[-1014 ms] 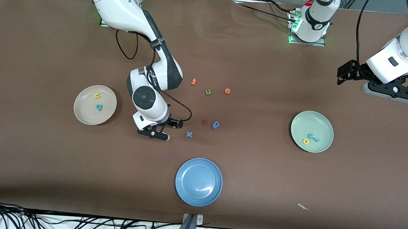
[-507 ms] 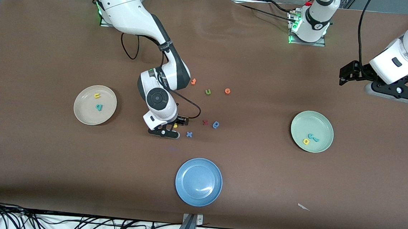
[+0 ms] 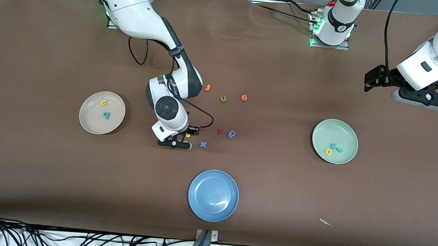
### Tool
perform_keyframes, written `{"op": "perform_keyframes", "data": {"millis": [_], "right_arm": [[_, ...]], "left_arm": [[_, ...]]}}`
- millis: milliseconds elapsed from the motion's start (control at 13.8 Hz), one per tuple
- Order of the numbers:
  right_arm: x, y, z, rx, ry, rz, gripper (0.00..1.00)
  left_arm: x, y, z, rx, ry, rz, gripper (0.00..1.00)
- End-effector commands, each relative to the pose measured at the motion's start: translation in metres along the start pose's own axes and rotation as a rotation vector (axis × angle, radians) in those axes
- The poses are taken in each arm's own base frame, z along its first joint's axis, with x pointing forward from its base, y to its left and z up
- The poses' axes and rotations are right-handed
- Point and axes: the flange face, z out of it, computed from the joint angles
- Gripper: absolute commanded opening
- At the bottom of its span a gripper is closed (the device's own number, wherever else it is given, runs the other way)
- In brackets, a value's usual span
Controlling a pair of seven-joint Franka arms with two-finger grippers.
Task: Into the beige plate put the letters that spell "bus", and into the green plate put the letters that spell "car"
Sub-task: 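Reach the right gripper to the yellow s and grasp it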
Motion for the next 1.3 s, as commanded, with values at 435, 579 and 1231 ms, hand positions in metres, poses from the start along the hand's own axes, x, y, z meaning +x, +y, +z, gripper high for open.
{"op": "perform_keyframes", "data": {"millis": [435,579,1231], "right_arm": [[0.0079,-0.0099,0.0049,0.024,-0.005,-0.006,0.57],[0.0079,-0.0097,0.0075,0.022,-0.007,-0.005,0.50],[0.0060,-0.0126,0.0066,0.047,-0.021,0.026,0.10]], "left_arm": [[0.0025,0.0004,-0.0056,0.027,-0.007,0.009,1.00],[0.0027,-0.0003,-0.0057,0.025,-0.006,0.009,1.00],[0.0027,0.0014,-0.0057,0.025,-0.006,0.011,1.00]]}}
